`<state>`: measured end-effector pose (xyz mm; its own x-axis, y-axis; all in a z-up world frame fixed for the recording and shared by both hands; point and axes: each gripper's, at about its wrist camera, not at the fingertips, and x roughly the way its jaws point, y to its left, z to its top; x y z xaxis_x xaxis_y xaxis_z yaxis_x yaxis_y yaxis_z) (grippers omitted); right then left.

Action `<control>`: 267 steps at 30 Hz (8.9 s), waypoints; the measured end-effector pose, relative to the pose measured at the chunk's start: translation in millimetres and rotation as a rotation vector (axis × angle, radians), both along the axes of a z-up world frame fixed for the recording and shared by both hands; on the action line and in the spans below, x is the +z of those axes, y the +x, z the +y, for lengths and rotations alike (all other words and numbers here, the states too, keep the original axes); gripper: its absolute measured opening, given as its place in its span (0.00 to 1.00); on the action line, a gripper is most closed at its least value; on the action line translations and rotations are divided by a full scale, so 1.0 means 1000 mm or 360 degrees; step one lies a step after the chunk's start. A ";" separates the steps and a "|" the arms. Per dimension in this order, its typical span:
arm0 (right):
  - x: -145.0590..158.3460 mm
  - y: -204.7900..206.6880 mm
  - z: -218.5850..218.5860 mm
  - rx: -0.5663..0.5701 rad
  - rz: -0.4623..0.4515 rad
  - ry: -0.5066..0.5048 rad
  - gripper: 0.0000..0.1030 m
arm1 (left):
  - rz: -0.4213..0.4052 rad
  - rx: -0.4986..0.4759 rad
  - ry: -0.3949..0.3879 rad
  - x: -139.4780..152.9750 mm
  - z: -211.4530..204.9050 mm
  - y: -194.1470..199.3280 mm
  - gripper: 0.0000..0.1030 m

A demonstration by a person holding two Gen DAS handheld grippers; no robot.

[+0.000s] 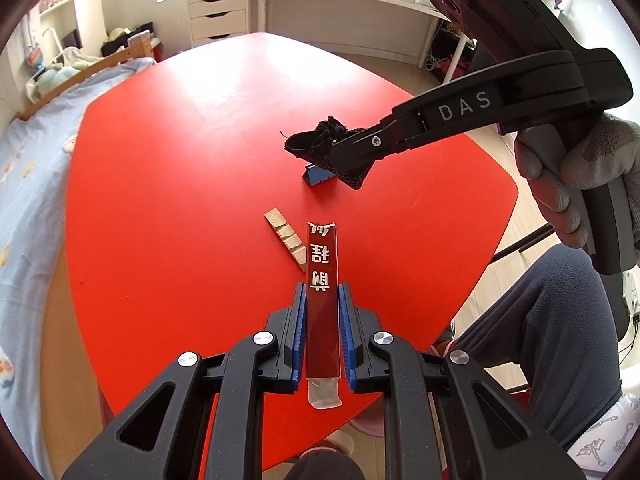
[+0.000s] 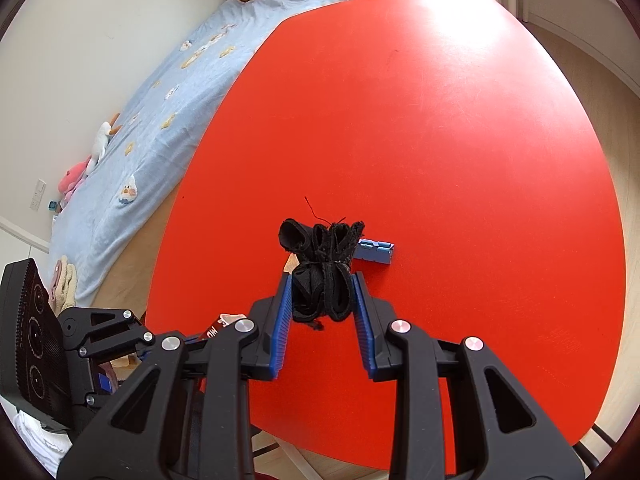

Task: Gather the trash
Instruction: 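Carry the black cloth and red box over the pink wastebasket, then open both grippers to drop the cloth and box into the wastebasket, then move both tools back over the table toward the blue block and wooden stick, then grasp the blue block with the right gripper while the left grasps the wooden stick, then carry the blue block and wooden stick over the pink wastebasket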

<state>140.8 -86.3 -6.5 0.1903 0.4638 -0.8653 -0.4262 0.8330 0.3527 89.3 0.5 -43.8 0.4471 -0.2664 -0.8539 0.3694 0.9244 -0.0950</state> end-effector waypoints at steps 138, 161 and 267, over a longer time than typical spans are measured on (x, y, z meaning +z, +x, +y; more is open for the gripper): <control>0.069 -0.072 -0.060 -0.0119 -0.0246 -0.0042 0.97 | -0.0047 0.0514 -0.0175 0.035 0.006 -0.040 0.92; -0.040 0.055 0.011 -0.0240 0.0155 -0.0326 0.97 | 0.0167 0.0770 -0.0058 -0.036 0.007 0.047 0.92; 0.038 -0.228 -0.092 0.0108 -0.0320 -0.0071 0.32 | -0.0012 0.0312 -0.0261 0.035 -0.024 -0.138 0.11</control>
<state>-87.5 -178.8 31.5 0.3307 0.4437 -0.8329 -0.5400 0.8128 0.2186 -49.1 -23.9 -8.5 0.5101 -0.3089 -0.8028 0.1859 0.9508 -0.2477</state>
